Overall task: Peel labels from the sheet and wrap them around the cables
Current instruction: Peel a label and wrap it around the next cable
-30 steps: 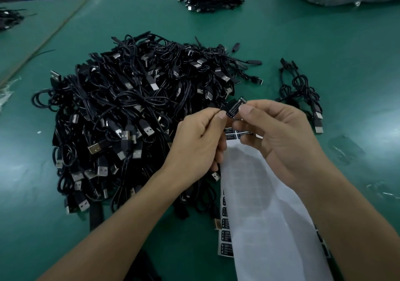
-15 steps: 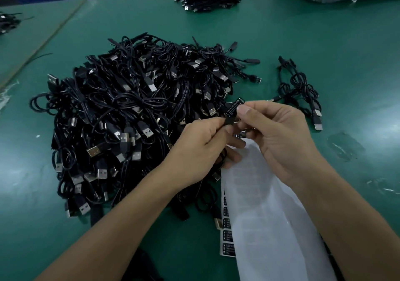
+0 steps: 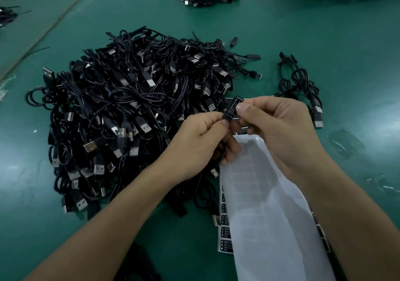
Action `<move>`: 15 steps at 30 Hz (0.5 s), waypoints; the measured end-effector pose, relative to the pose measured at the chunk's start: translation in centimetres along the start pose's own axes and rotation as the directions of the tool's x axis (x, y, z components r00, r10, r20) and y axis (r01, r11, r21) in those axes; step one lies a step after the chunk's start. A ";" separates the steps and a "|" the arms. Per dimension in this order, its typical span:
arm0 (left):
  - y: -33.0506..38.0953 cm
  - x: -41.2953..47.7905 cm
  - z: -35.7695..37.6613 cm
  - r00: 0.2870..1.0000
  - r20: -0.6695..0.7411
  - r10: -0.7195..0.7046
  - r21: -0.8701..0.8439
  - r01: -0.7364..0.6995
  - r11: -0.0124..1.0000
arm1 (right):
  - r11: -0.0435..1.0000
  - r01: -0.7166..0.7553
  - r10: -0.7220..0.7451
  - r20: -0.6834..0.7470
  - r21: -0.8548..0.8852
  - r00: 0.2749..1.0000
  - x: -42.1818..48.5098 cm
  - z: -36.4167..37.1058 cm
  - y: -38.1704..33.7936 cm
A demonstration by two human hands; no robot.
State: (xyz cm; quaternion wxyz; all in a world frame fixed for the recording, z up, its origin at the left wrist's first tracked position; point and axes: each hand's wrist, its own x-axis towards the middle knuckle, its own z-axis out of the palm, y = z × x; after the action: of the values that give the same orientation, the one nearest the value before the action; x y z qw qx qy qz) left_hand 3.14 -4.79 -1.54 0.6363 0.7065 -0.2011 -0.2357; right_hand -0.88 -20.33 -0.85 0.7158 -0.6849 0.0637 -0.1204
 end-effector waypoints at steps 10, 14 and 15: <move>0.1 -0.3 0.1 0.999 0.023 0.038 0.010 -0.038 0.999 | 0.999 0.040 -0.041 -0.037 -0.020 0.998 -0.2 0.1 0.0; 0.1 -0.2 0.1 0.999 0.025 0.035 0.017 -0.035 0.999 | 0.997 0.053 -0.055 -0.036 -0.050 0.998 -0.2 0.0 -0.2; 0.0 -0.2 0.1 0.999 0.028 0.033 0.021 -0.034 0.999 | 0.997 0.054 -0.056 -0.035 -0.056 0.998 -0.2 0.0 -0.2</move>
State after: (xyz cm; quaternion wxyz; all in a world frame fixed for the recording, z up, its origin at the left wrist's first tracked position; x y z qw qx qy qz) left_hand 2.90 -4.75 -1.48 0.6299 0.7064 -0.2240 -0.2324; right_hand -1.08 -20.27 -0.64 0.6917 -0.7036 0.0611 -0.1510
